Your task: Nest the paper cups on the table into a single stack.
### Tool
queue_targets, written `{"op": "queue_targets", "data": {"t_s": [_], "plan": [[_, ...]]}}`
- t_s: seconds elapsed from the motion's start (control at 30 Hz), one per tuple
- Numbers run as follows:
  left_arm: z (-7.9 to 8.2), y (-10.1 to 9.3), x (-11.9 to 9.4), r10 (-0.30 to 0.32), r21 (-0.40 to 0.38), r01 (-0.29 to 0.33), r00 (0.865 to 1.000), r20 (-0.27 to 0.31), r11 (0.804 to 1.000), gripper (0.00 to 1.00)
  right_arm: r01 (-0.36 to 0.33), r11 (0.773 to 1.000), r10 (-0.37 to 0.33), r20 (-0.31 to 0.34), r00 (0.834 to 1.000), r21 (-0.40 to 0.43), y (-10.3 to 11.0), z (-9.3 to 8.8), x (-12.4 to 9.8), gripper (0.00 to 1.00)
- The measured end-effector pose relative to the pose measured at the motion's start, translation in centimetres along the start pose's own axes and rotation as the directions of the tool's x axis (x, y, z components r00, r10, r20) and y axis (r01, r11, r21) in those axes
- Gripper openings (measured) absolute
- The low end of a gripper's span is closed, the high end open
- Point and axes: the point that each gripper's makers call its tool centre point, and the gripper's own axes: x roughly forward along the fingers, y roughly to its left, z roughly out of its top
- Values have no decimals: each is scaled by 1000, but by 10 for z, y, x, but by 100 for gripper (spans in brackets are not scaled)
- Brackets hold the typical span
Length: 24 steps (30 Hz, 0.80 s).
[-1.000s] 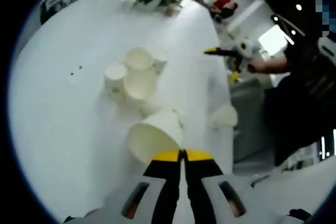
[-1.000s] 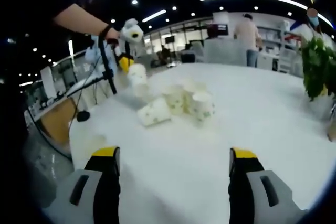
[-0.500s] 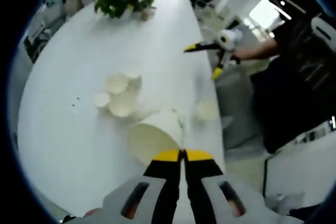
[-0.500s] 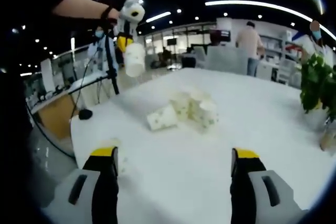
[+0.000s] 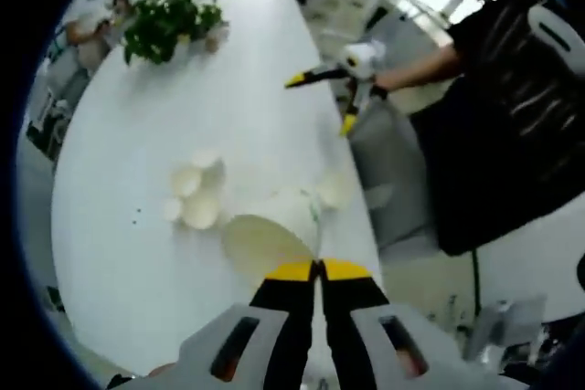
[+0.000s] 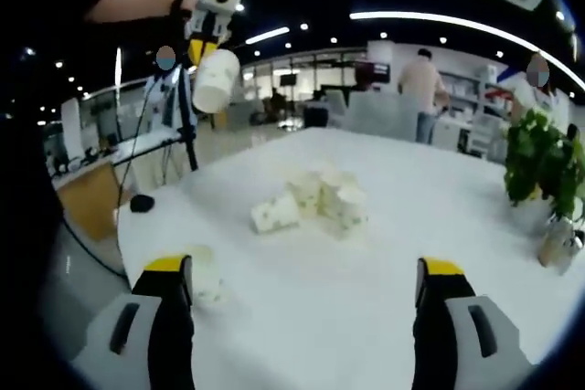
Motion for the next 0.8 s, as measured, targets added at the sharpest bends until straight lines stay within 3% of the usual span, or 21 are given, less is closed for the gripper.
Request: {"op": "queue_targets", "data": {"t_s": [0.33, 0.43, 0.5, 0.57, 0.63, 0.67, 0.73, 0.8], "plan": [[15, -15, 2, 23, 113, -15, 997, -70, 993, 0, 26, 1000, -25, 13, 1000, -8, 3, -1, -13, 100], [20, -21, 6, 44, 233, -17, 993, -111, 972, 0, 35, 999, -35, 15, 999, -4, 4, -3, -16, 100], [22, -23, 8, 51, 229, -23, 992, -115, 973, 0, 37, 999, -37, 19, 999, 0, 5, -4, -18, 100], [25, -23, 11, 74, 308, -30, 989, -130, 951, 0, 36, 999, -36, 15, 999, 6, 7, -6, -19, 100], [26, -24, 14, 106, 425, -29, 982, -158, 905, 0, 36, 999, -36, 12, 999, 6, 8, -8, -19, 100], [25, -23, 15, 131, 457, -39, 976, -172, 889, 0, 35, 999, -35, 13, 999, 8, 9, -8, -19, 100], [21, -20, 17, 161, 481, -44, 966, -204, 875, 0, 35, 999, -35, 13, 999, 10, 9, -8, -19, 100], [19, -19, 23, 189, 532, -45, 957, -219, 845, 0, 35, 999, -35, 12, 999, 16, 10, -10, -19, 100]]}}
